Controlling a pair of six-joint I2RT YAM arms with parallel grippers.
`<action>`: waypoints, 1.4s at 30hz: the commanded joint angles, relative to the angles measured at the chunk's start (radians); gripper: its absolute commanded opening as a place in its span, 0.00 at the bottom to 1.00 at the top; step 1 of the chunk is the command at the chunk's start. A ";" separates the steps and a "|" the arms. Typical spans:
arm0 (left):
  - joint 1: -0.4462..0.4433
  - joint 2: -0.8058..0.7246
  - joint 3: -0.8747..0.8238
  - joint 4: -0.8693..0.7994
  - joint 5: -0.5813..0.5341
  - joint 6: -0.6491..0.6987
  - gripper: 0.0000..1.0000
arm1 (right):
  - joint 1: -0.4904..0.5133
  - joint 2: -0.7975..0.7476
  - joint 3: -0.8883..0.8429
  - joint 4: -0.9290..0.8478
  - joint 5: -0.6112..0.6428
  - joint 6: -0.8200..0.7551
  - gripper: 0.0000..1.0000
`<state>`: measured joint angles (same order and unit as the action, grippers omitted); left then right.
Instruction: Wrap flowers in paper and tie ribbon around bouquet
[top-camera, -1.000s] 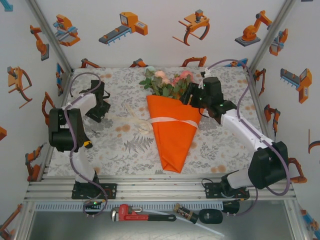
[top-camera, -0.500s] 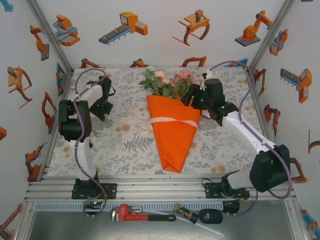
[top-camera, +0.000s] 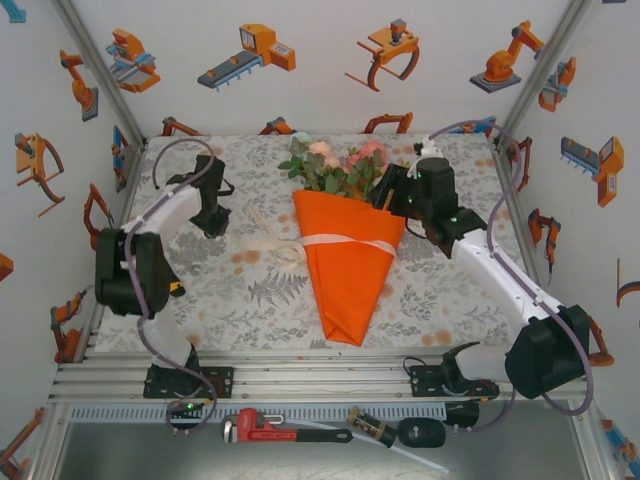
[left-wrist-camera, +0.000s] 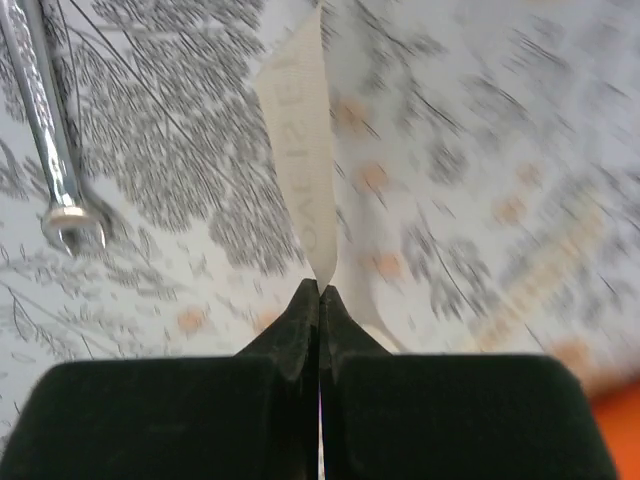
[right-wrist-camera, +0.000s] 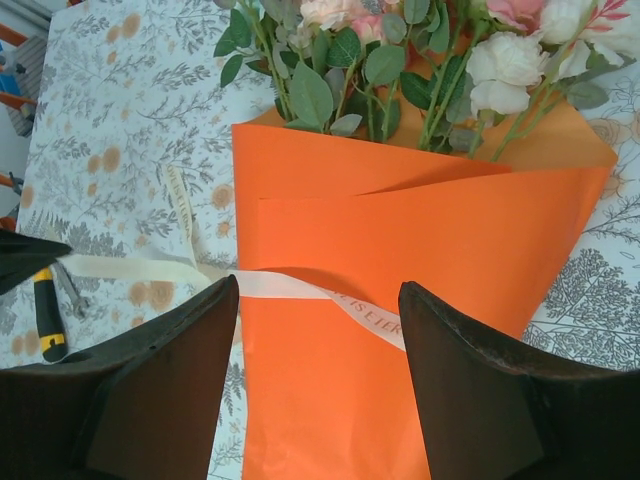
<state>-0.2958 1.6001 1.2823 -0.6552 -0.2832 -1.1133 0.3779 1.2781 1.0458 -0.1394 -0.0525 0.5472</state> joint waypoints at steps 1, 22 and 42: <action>-0.080 -0.110 0.018 0.179 0.032 0.066 0.00 | -0.010 -0.042 -0.009 0.008 0.054 -0.023 0.61; -0.581 0.577 0.557 0.818 0.430 0.869 0.05 | -0.091 -0.325 -0.149 -0.125 0.305 0.000 0.63; -0.538 0.140 0.036 0.972 0.667 1.069 0.31 | -0.303 0.028 -0.017 -0.108 -0.148 -0.066 0.63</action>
<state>-0.8520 1.7981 1.3987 0.2455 0.3279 -0.0906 0.1013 1.2640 0.9756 -0.2729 -0.1329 0.5358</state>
